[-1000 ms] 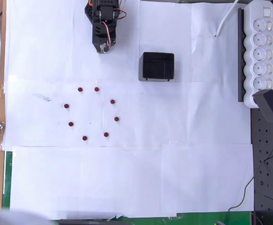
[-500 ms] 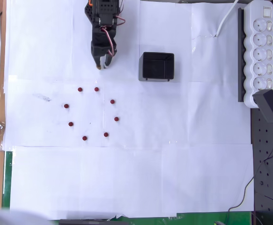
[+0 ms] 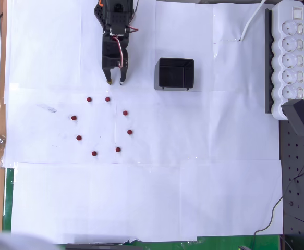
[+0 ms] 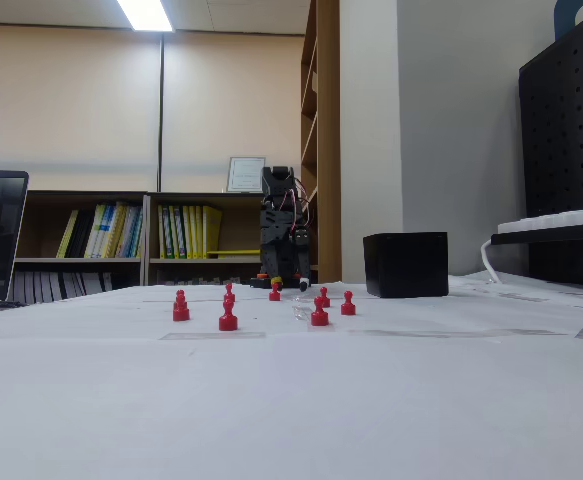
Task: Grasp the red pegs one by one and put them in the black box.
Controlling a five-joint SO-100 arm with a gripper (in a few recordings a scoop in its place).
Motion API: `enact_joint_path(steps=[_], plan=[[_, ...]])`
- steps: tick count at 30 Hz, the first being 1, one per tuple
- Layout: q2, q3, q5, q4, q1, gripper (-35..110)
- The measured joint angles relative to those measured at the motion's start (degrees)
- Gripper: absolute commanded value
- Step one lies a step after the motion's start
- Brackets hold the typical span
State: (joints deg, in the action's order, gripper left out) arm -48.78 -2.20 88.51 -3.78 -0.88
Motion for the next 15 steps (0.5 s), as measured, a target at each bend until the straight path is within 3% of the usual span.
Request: enact_joint_path(steps=[15], plan=[[-16.08,-0.62,2.37,-21.62,-1.23,12]])
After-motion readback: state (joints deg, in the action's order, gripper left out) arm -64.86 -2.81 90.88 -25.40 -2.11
